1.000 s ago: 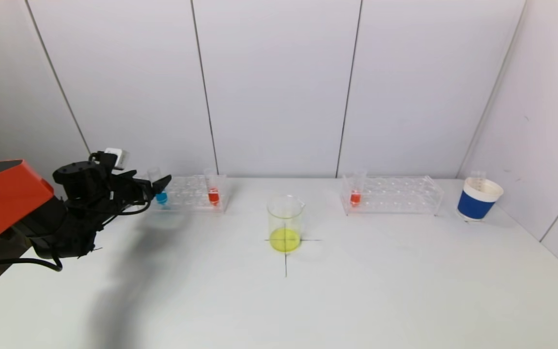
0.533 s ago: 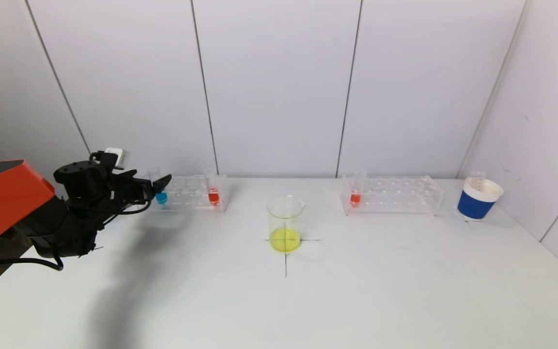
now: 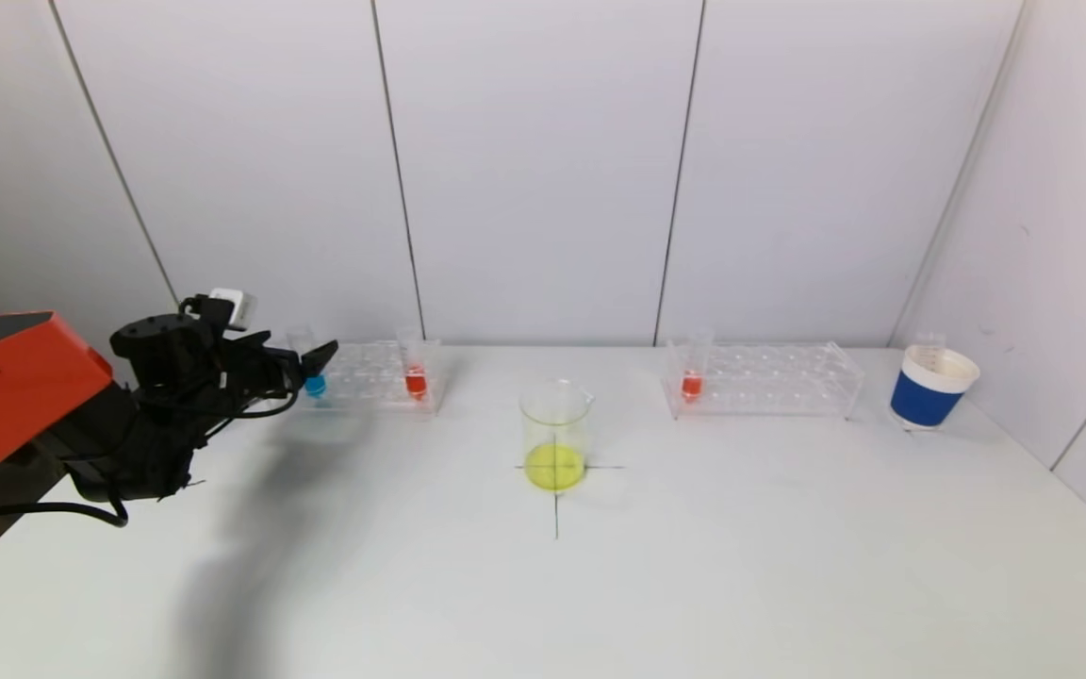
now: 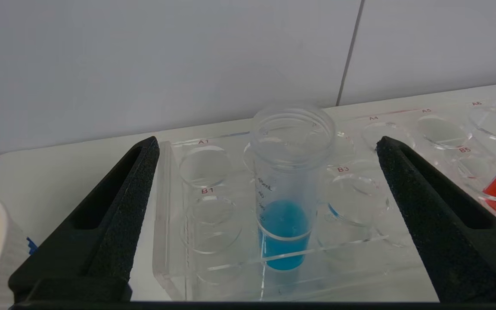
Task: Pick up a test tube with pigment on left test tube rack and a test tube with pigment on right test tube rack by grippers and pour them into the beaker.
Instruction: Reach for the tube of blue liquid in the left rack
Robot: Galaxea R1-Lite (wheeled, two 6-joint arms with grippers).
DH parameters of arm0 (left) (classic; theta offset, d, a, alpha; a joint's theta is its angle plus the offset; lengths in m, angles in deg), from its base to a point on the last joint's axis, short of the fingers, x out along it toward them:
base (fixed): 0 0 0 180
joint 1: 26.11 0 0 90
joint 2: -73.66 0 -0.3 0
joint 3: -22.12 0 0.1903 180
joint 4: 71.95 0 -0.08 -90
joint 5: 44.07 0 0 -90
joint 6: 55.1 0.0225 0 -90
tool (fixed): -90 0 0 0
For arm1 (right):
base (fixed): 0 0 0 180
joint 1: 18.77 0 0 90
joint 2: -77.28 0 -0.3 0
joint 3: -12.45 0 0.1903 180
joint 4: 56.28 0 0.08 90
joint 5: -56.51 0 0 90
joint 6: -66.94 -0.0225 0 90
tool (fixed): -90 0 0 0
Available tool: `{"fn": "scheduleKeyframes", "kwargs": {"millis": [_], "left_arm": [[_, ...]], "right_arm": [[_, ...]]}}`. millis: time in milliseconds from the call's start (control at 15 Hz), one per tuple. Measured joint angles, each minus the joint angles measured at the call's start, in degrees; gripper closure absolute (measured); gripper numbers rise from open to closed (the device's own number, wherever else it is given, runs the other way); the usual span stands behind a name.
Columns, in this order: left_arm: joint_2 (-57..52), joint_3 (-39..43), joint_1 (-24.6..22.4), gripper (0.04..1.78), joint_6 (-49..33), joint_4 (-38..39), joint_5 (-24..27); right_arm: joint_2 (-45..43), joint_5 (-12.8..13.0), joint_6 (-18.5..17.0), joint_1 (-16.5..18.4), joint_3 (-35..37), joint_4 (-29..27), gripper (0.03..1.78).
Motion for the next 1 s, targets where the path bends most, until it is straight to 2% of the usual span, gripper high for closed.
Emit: {"fn": "scheduleKeyframes", "kwargs": {"millis": [333,1000], "left_arm": [[0.1,0.1,1.5,0.06,0.0,0.0,-0.1],[0.5,-0.8,1.7,0.06,0.0,-0.1,-0.5]], "right_arm": [[0.0,0.0,0.0,0.0,0.0,0.0,0.05],[0.0,0.0,0.0,0.0,0.0,0.0,0.05]]}}
